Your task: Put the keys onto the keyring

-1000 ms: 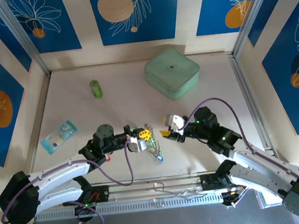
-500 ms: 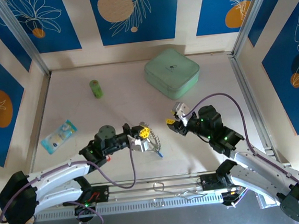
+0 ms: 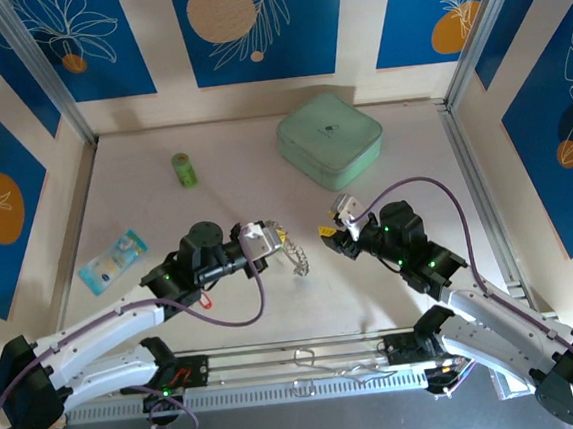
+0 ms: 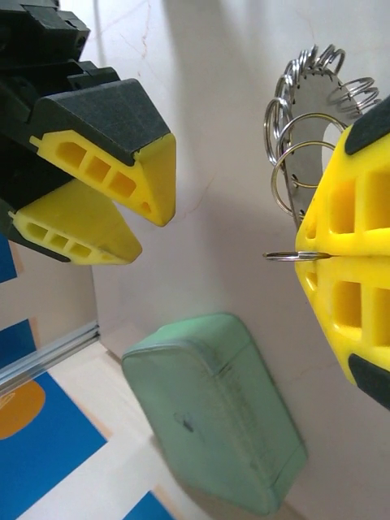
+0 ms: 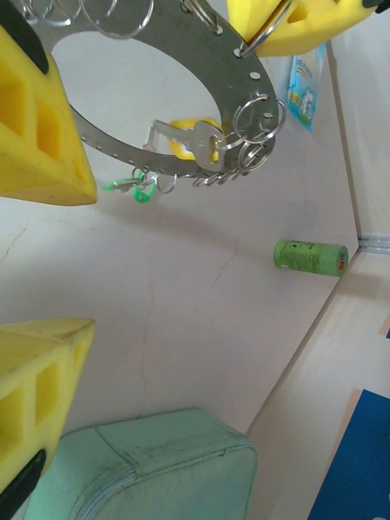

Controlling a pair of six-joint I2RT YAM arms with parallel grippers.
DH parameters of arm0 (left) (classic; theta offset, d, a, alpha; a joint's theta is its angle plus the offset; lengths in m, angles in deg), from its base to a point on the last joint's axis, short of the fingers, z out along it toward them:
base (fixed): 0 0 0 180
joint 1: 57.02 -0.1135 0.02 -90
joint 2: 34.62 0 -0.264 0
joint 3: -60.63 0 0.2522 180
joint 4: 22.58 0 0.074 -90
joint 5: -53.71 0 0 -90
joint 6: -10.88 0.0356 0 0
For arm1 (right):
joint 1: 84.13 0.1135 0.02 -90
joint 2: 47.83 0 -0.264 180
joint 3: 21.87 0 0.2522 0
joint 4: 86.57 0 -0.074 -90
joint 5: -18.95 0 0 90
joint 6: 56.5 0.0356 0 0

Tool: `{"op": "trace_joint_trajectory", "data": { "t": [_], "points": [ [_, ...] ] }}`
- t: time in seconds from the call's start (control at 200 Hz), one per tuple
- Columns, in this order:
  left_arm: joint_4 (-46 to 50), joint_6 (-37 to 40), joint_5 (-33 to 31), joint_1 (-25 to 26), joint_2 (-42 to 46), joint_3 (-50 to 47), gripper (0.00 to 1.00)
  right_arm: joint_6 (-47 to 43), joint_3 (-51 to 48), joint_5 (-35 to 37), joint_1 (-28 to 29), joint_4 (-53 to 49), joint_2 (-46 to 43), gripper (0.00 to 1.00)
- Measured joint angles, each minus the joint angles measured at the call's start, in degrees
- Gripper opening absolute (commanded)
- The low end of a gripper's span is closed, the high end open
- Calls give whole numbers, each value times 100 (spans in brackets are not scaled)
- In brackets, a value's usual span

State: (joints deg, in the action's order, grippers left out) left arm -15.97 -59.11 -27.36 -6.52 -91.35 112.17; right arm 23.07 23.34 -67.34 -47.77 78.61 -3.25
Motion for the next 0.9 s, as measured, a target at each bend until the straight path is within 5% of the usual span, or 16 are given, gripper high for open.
{"op": "trace_joint_trajectory", "data": {
  "t": [0.51, 0.9],
  "points": [
    [1298, -1377, 96, -562, -46, 774, 0, -83, 61, -55, -2, -116, 184, 42],
    [2586, -2135, -304, -1646, 632, 1097, 0, 184, 1121, -90, 188, -323, 1672, 39]
  ]
}}
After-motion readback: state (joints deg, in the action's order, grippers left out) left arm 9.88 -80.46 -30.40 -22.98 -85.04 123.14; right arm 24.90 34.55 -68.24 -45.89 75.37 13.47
